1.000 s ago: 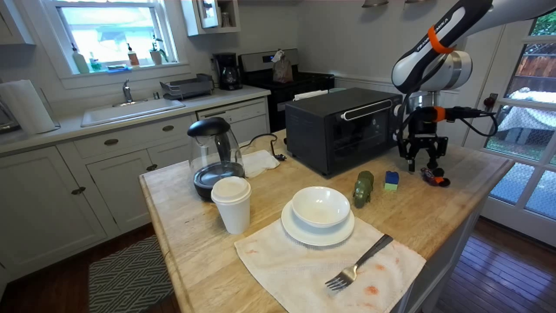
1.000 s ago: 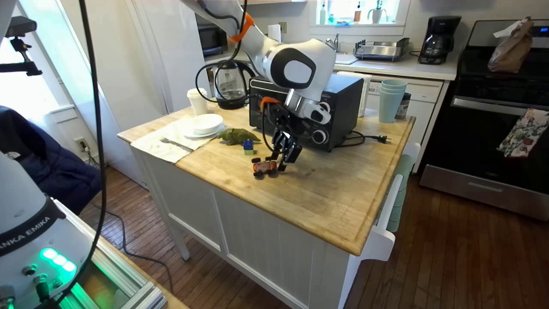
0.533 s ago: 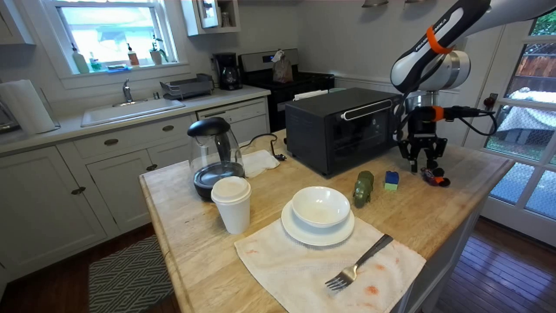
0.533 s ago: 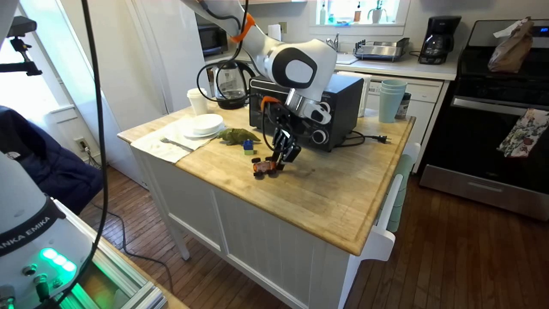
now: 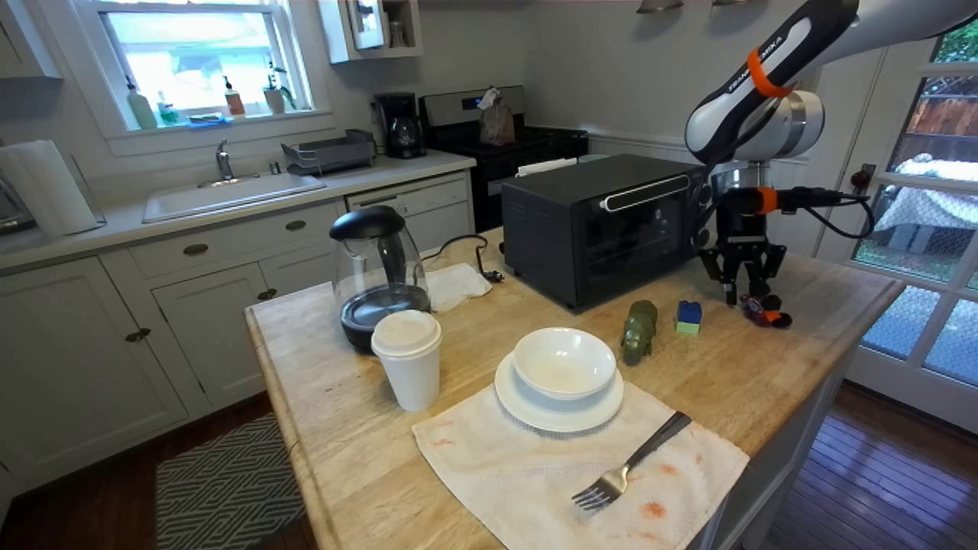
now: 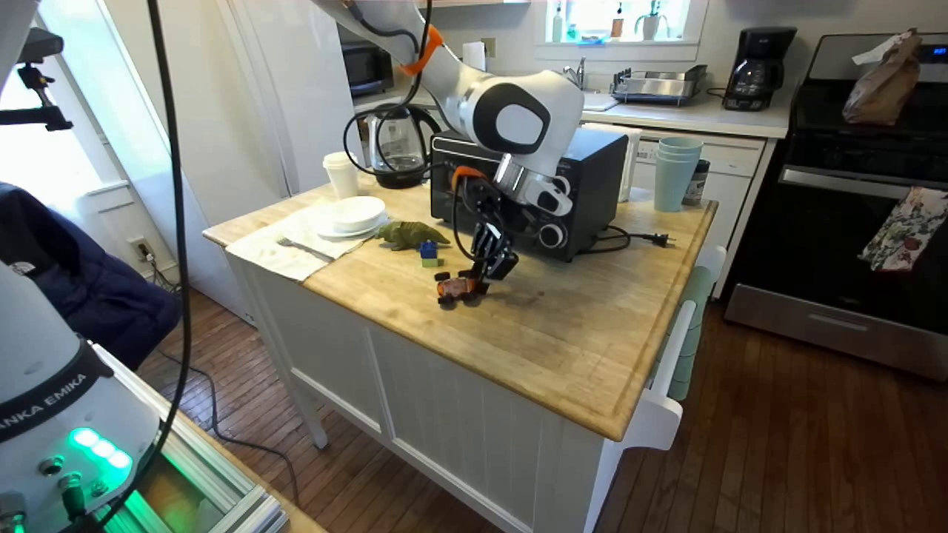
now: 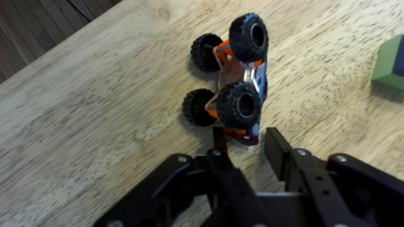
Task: Set the toy car upright
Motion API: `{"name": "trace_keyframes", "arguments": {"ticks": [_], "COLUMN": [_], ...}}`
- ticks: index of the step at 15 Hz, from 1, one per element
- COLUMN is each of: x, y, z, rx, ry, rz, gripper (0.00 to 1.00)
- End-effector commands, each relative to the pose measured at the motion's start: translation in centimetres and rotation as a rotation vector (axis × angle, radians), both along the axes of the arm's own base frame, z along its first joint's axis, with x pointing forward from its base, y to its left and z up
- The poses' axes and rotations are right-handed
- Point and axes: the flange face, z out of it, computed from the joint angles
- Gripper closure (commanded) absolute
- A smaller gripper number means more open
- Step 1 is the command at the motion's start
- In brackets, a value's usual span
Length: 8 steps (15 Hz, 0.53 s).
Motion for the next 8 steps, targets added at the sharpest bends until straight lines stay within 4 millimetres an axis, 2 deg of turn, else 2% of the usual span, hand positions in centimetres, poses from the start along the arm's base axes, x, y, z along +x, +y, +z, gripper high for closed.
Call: {"name": "trace_keyframes", "arguments": {"ticks": [1, 3, 8], "x": [0.40, 0.42, 0.49], "y": [-0.83, -1.03, -1.39], "z": [-0.02, 0.04, 0.04], "rx": [-0.006, -0.010, -0.013], "ry": [0.029, 0.032, 0.037], "rz": [-0.015, -0.021, -0.036], "gripper": [0.88, 1.00, 1.00]}}
